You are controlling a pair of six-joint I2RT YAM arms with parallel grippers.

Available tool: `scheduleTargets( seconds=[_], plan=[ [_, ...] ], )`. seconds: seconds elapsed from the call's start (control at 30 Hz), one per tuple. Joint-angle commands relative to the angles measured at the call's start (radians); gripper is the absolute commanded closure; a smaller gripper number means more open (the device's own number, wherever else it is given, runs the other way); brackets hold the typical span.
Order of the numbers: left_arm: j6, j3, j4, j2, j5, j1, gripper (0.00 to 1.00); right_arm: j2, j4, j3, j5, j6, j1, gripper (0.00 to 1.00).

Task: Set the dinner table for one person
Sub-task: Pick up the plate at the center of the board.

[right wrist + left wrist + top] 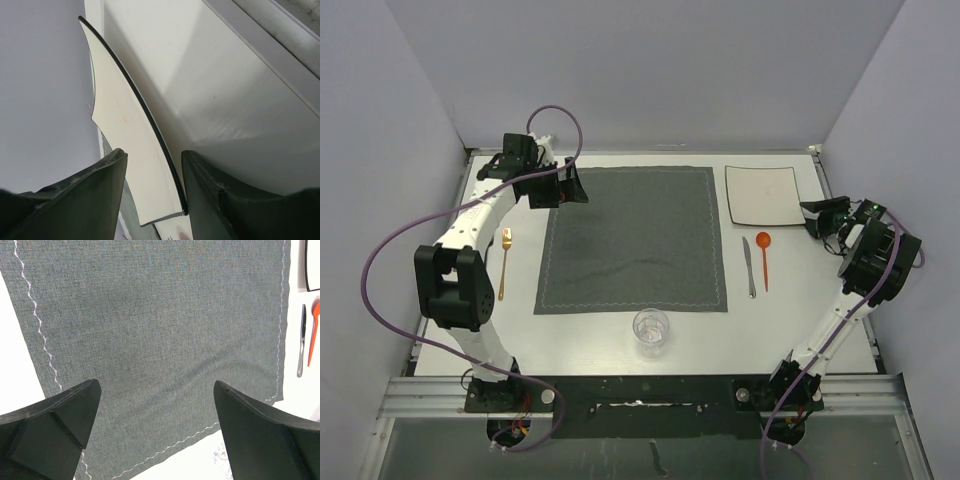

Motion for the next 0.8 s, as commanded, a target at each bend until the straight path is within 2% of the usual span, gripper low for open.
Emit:
scheduleTargets(
  seconds=[0.0, 0.47, 0.77],
  plan=[
    [0.008, 0.049, 0.017, 0.013, 0.03, 0.01, 0.02, 0.071, -0.148, -0.054, 0.146, -0.083, -0.04, 0.49],
    [0.005, 0.044, 0.021, 0.005, 0.037, 0.013, 0.02, 0.035, -0.205, -0.122, 0.138, -0.108, -0.042, 0.49],
    [0.004, 0.042, 0.023, 0.002, 0.039, 0.013, 0.02, 0.077, -0.237, -0.088, 0.11, -0.121, -0.038, 0.49]
  ],
)
